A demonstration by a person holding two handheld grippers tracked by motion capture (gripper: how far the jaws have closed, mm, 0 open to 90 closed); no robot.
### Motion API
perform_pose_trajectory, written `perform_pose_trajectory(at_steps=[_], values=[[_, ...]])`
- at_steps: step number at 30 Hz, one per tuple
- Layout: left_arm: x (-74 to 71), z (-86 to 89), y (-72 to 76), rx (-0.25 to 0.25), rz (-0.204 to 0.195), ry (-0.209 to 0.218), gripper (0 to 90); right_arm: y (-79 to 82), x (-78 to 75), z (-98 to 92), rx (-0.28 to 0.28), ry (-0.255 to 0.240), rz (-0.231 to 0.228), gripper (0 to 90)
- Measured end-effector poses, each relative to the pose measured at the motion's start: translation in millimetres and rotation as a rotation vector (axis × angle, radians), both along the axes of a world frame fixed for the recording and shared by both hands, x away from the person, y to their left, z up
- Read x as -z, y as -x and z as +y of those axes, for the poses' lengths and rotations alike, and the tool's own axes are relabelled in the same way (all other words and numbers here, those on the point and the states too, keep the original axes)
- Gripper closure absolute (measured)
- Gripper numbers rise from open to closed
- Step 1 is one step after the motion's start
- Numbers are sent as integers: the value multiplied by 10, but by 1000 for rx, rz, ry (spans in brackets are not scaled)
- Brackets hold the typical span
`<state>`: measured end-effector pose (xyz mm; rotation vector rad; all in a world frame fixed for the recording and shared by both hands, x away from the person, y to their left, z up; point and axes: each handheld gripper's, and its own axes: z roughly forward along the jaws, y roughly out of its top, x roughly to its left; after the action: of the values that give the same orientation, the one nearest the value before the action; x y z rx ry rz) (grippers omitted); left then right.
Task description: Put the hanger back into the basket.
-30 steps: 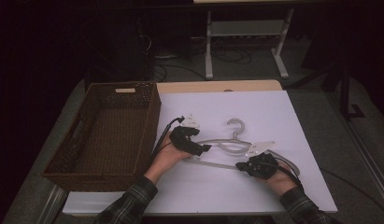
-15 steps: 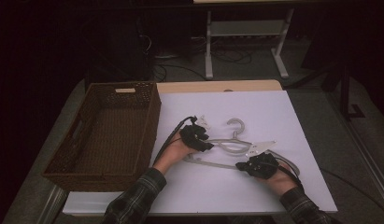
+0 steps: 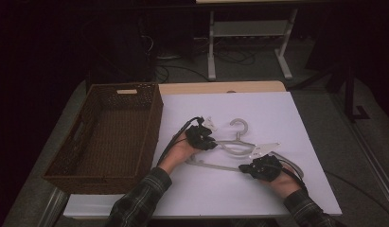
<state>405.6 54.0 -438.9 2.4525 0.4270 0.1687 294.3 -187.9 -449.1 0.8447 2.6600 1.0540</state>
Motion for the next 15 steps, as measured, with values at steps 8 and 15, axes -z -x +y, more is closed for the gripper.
perform_pose_trajectory(at_steps=[8, 15], values=[[-74, 56, 29, 39, -6, 21, 777, -2, -5, 1, -3, -1, 3, 900], [-89, 152, -8, 2, 62, 107, 825, -1, -5, 8, -6, 8, -1, 899]])
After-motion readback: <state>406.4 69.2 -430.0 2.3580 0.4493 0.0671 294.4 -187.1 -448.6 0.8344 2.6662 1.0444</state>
